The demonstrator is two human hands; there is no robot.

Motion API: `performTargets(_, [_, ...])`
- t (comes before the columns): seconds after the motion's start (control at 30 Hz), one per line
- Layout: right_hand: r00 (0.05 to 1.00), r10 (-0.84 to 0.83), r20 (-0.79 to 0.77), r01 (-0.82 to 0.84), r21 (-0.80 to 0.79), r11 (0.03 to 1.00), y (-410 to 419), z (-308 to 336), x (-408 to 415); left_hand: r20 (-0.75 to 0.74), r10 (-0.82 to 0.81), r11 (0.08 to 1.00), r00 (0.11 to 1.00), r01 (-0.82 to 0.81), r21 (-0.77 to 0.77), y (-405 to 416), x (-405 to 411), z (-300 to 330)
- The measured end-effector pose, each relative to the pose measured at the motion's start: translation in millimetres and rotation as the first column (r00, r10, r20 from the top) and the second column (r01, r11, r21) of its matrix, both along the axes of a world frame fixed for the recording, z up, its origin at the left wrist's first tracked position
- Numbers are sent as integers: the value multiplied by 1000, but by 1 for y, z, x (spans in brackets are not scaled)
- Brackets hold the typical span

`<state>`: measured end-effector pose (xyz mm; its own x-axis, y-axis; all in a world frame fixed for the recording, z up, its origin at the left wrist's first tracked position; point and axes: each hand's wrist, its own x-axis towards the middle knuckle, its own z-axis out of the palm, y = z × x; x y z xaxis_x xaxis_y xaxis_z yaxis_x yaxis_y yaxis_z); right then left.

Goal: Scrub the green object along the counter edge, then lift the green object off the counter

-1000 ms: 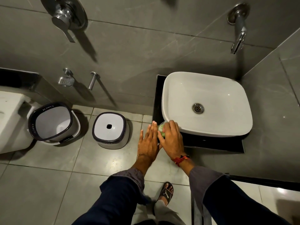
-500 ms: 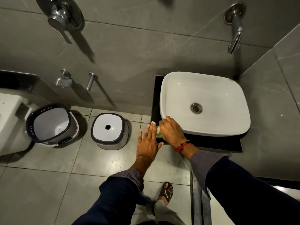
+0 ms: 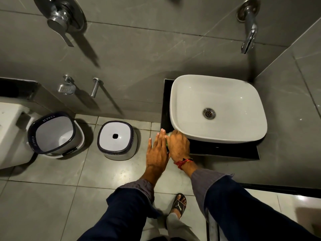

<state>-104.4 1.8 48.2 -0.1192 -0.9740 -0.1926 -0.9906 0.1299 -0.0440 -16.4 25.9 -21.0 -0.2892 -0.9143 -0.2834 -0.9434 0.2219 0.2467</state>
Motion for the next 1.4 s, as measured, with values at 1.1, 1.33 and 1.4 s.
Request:
performTargets(1.1, [585,-359,728,311,207,927,51,-35,-26,-684,344,939,643,-246,241,24,-5,2])
performTargets(1.33, [546,-370,752,288,246,925,40,-37,-10,-700,394,915,595,-327,237,-8,1,21])
performTargets(1.4, [534,-378,756,281,264,923,32,-35,-8,-678,358,929,642,-317,191,-16,4,22])
